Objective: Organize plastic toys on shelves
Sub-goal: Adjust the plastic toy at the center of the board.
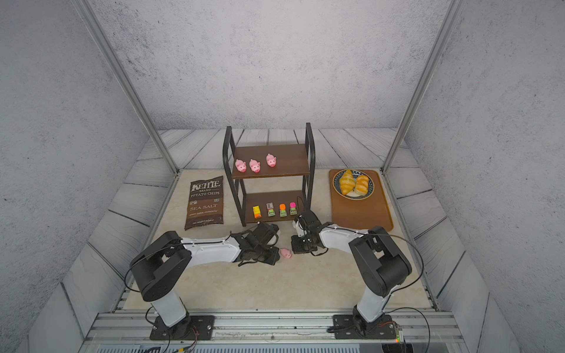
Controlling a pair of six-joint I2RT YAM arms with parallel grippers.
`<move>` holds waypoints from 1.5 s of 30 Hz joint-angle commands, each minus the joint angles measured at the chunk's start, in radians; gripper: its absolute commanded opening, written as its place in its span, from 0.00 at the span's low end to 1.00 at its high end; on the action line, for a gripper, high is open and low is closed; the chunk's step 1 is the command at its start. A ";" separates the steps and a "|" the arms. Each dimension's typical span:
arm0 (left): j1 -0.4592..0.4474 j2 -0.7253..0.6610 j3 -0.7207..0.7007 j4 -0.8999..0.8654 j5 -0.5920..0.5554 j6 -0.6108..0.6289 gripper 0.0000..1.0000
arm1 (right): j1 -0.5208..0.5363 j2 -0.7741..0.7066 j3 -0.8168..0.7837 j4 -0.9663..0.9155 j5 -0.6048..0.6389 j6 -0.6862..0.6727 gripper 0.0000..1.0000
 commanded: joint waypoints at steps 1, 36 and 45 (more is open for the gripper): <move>0.016 0.054 0.001 -0.031 -0.012 -0.001 0.19 | 0.016 0.042 -0.018 -0.038 -0.018 -0.019 0.13; 0.029 0.011 0.003 -0.068 0.043 0.014 0.21 | -0.017 -0.269 -0.162 0.063 -0.118 0.073 0.50; 0.031 0.039 0.022 -0.069 0.003 -0.007 0.21 | -0.014 -0.169 -0.132 0.117 -0.184 0.083 0.53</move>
